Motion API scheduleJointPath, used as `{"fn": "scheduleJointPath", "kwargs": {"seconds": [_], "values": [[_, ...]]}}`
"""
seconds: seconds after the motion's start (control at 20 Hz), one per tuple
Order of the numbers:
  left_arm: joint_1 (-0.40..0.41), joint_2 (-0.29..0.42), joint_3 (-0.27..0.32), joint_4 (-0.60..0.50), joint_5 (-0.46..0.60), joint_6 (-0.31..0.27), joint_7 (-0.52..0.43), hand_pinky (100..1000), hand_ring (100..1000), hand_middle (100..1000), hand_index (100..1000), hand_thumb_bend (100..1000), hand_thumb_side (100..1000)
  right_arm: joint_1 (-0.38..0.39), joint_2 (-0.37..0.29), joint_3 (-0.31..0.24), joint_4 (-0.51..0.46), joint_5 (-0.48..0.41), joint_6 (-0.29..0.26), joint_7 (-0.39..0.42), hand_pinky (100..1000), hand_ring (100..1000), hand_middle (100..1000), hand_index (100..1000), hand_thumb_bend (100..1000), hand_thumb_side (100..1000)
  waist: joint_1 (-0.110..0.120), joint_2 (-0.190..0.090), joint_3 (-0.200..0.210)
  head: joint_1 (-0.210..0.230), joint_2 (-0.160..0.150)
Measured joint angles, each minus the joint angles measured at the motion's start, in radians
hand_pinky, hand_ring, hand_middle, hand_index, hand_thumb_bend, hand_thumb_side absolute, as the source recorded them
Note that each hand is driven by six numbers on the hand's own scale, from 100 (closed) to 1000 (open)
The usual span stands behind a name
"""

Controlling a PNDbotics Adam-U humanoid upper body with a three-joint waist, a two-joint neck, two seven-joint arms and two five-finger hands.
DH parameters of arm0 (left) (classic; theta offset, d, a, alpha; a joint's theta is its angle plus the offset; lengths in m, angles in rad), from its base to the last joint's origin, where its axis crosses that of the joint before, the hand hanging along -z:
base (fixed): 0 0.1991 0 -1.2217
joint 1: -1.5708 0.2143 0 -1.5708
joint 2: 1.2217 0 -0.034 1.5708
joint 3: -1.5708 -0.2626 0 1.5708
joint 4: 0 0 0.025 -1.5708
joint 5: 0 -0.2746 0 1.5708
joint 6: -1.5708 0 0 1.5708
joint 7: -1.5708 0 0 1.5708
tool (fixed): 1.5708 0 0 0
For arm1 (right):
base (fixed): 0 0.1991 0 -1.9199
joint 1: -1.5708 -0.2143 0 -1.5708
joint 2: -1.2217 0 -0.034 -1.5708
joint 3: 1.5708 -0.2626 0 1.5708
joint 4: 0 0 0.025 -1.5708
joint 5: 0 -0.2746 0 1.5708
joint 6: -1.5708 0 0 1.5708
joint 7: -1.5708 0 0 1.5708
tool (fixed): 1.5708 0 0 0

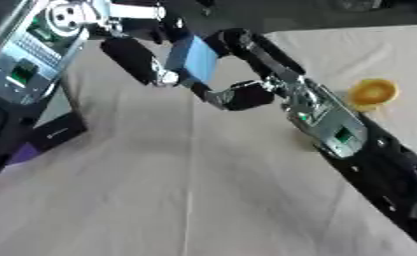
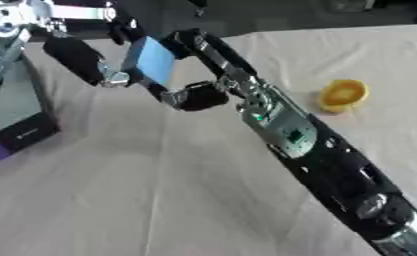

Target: Pick up the objects with one hand, pass them to the other hand, and then place them into the box on the other side of the table.

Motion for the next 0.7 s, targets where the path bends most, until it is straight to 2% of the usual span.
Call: {"fn": "scheduleJointPath", "kwargs": {"seconds": [0.2, 0.3, 0.4, 0.45, 0.55, 0.7], "values": [[0.001, 0.000, -0.001, -0.012, -0.013, 0.005, 0.026, 842, 787, 652, 681, 100, 278, -0.003, 0.000, 0.000, 0.000, -0.005, 0.001, -0.004, 791, 727, 644, 696, 373, 243, 0.000, 0.000, 0.000, -0.001, 0.000], [0.001, 0.000, -0.001, -0.016, -0.022, 0.006, 0.036, 837, 780, 646, 675, 100, 279, -0.003, 0.000, 0.000, 0.000, -0.005, 0.004, -0.006, 794, 747, 674, 726, 349, 346, 0.000, 0.000, 0.000, -0.001, 0.000], [0.001, 0.001, -0.001, -0.020, -0.031, 0.007, 0.045, 831, 775, 640, 671, 100, 283, -0.003, 0.000, 0.000, -0.001, -0.005, 0.006, -0.007, 798, 760, 694, 748, 325, 496, 0.000, 0.000, 0.000, -0.001, 0.000], [0.002, 0.001, -0.001, -0.023, -0.037, 0.008, 0.049, 830, 773, 638, 669, 100, 283, -0.003, 0.000, 0.000, -0.001, -0.005, 0.008, -0.008, 798, 763, 699, 754, 321, 536, 0.000, 0.000, 0.000, -0.001, 0.000], [0.002, 0.001, 0.002, -0.029, -0.047, 0.010, 0.056, 824, 769, 632, 663, 100, 285, -0.002, 0.000, 0.001, 0.000, -0.003, 0.015, -0.007, 799, 769, 708, 766, 318, 603, 0.000, 0.000, 0.000, -0.001, 0.000], [0.005, 0.001, 0.006, -0.036, -0.058, 0.014, 0.064, 823, 766, 637, 668, 100, 275, -0.002, 0.000, 0.003, 0.000, 0.003, 0.026, -0.007, 800, 775, 716, 779, 321, 654, 0.000, 0.000, 0.000, -0.001, 0.000]]}}
